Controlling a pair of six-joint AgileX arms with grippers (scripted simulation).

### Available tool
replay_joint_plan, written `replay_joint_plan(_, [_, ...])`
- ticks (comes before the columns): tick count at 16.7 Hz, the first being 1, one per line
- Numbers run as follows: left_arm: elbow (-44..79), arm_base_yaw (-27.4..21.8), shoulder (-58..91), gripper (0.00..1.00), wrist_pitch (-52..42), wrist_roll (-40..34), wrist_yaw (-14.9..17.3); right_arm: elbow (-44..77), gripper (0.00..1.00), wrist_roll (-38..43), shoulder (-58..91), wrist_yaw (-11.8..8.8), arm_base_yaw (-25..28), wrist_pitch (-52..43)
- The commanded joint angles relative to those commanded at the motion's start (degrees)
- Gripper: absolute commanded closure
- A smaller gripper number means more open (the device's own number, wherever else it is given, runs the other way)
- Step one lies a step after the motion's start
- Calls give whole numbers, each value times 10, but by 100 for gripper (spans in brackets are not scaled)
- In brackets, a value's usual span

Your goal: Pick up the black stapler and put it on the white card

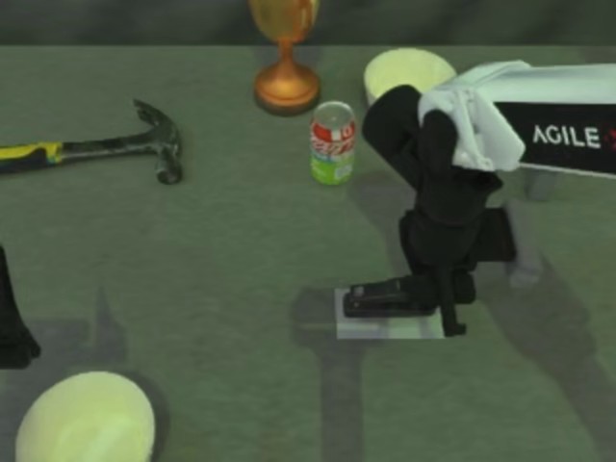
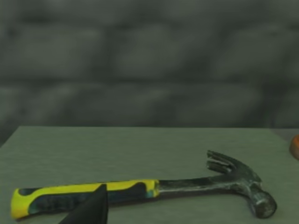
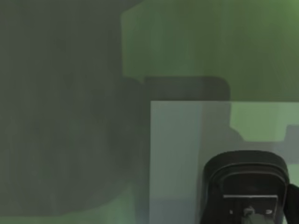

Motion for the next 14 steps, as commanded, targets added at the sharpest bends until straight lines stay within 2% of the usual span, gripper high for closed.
replay_joint_plan(8, [0, 0, 0, 0, 0, 0, 0, 0, 2, 0, 0, 0, 0, 0])
replay_joint_plan(14, [0, 0, 0, 0, 0, 0, 0, 0, 0, 0, 0, 0, 0, 0])
